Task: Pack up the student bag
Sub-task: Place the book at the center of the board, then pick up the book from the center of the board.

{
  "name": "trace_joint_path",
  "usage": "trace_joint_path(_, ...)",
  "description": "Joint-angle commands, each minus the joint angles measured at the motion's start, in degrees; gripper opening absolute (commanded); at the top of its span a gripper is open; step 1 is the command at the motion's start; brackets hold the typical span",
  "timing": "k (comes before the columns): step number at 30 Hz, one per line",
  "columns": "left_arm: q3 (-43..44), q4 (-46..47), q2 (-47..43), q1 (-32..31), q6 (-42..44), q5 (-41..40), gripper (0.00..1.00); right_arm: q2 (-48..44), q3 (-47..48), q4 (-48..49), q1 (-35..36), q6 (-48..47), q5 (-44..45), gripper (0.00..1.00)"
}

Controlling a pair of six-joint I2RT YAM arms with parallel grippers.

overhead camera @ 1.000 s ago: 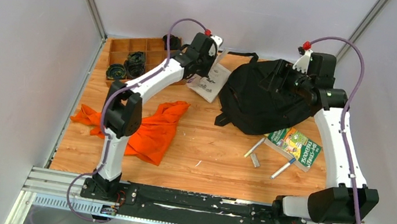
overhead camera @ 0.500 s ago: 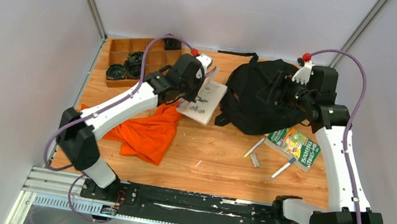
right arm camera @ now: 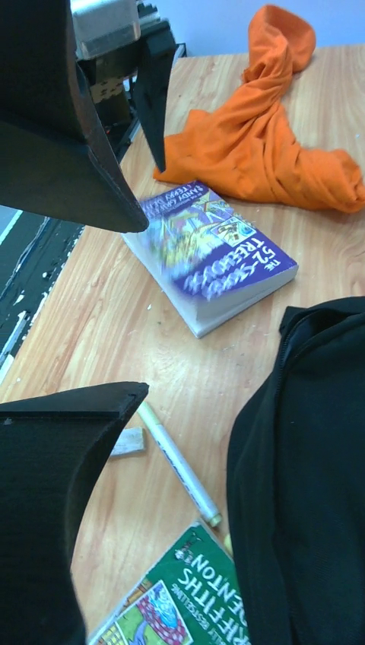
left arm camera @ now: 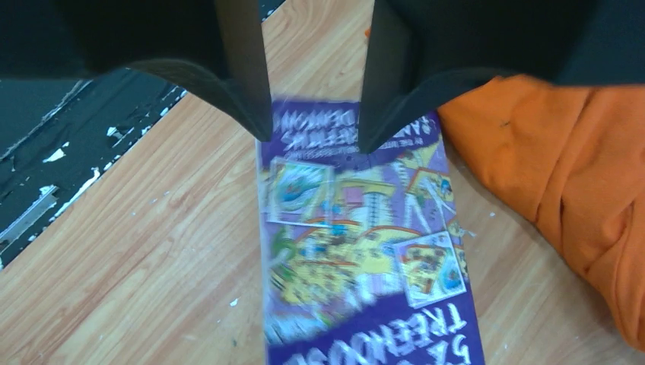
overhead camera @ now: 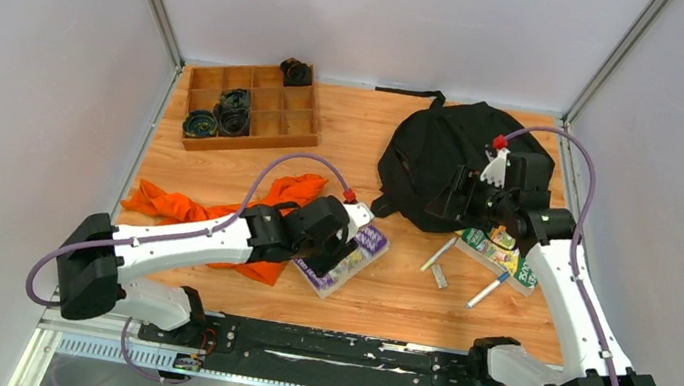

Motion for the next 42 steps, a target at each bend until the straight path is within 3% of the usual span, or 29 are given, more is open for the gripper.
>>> trace_joint_path(1, 1.84, -3.39, -0.97, -0.63, -1.93, -4.62, 0.55, -1.84, -2.59, 0.23, 3.12, 3.74, 4.30, 0.75)
trace_joint_path(5, 3.48, -6.48, -5.36, -0.54, -4.31, -9.90, 0.58, -3.45, -11.29, 7.11, 8.58, 14.50, 7.73, 0.75)
trace_joint_path(8, 2.79, -5.78, -8.31, 0.23, -7.00, -11.72, 0.80, -4.56, -20.42, 19.94, 16.08, 25.32, 9.77, 0.76)
trace_joint_path(10, 1.59, -3.14, -8.20, 3.82, -6.59, -7.48, 0.89, -4.95, -27.68, 28.29, 20.95, 33.20, 13.67, 0.76)
trace_joint_path(14, -1.53, 5.48, -3.17, 17.04, -6.99, 10.70, 0.87, -2.24, -37.03, 45.17, 28.34, 45.46, 21.07, 0.78)
trace_joint_path(16, -1.31, 7.90, 0.09, 19.37, -7.46, 14.85, 0.85, 0.66, -38.38, 48.47, 29.49, 47.89, 21.58, 0.80)
trace_joint_path(24, -1.88, 12.63, 7.93, 19.49, -10.37, 18.70, 0.81, 12.16, -37.00, 52.61, 30.32, 51.51, 21.33, 0.76)
trace_joint_path(29, -0.25, 17.14, 13.78, 19.49, -11.44, 11.81, 0.79, 16.81, -35.80, 54.57, 30.28, 51.90, 20.85, 0.62)
trace_joint_path(35, 4.47, 16.68, 21.73, 19.50, -9.78, 11.75, 0.79, 20.54, -34.59, 55.95, 30.30, 52.69, 19.28, 0.61)
trace_joint_path(42, 4.75, 21.48, 26.09, 19.49, -11.07, 26.03, 0.72, 25.27, -32.85, 58.51, 30.59, 54.05, 16.33, 0.56)
